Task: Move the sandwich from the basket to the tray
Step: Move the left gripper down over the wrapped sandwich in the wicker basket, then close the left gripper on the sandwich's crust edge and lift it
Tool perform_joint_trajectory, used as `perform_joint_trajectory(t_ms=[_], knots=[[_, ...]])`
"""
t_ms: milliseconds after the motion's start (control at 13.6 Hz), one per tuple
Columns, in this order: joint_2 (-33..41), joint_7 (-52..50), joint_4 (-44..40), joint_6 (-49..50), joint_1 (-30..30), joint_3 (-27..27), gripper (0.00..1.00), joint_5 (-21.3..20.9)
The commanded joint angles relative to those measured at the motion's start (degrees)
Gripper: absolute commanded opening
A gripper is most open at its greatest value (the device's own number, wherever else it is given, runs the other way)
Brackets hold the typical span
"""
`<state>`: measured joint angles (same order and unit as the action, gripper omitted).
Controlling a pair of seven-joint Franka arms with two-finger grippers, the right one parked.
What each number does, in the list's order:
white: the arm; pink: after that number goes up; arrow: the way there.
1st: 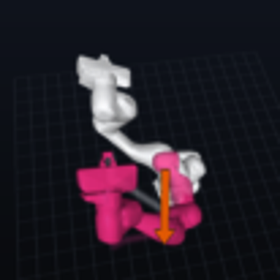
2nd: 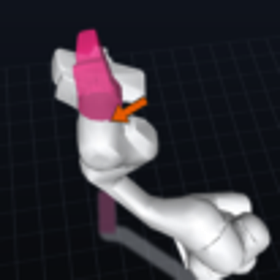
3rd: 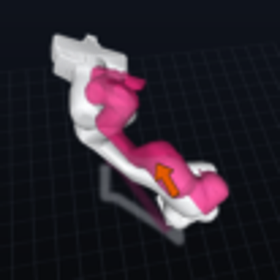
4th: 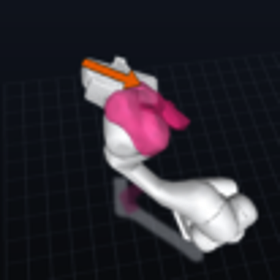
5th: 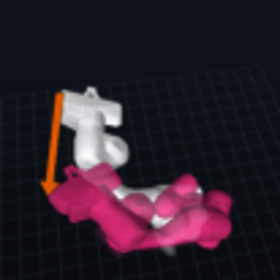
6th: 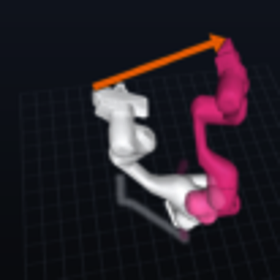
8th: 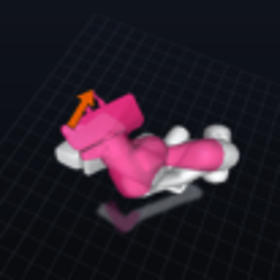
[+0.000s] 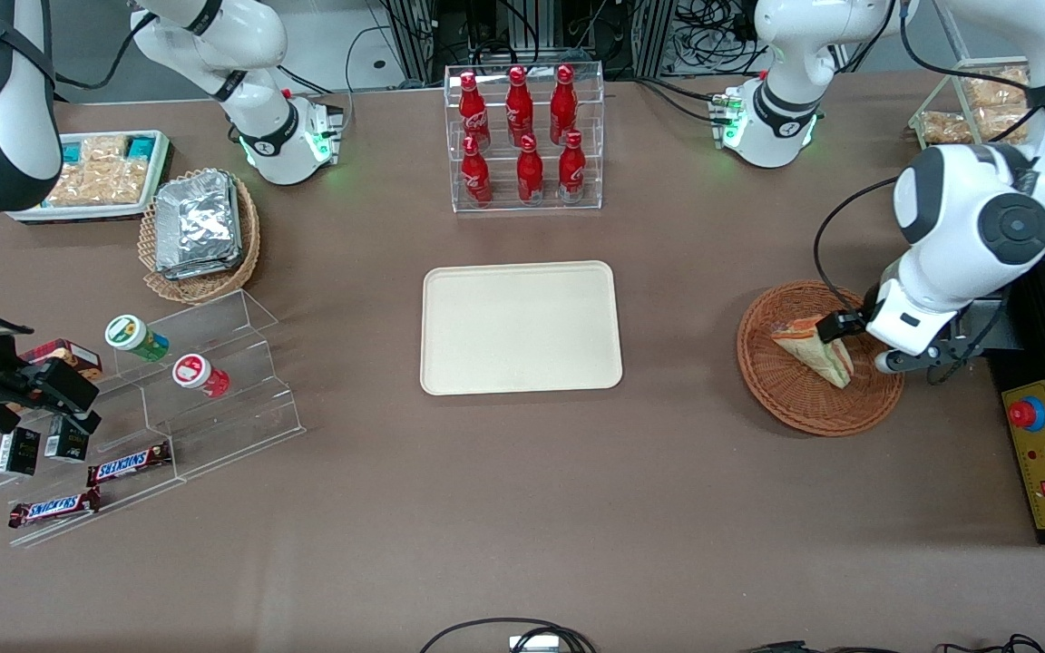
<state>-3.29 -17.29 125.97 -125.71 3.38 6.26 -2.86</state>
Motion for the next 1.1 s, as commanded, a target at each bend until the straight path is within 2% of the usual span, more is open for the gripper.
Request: perform_joint_trajectory(t_ms=[0, 515, 1029], knots=[[0.8, -6.5, 2.5, -2.3, 0.2, 0.1, 1.00, -0.7], [-1.4, -17.9, 9.5, -13.9, 3.1, 0.1, 1.00, -0.7], [-5.8, -26.8, 12.2, -21.6, 2.9, 0.1, 1.00, -0.7]])
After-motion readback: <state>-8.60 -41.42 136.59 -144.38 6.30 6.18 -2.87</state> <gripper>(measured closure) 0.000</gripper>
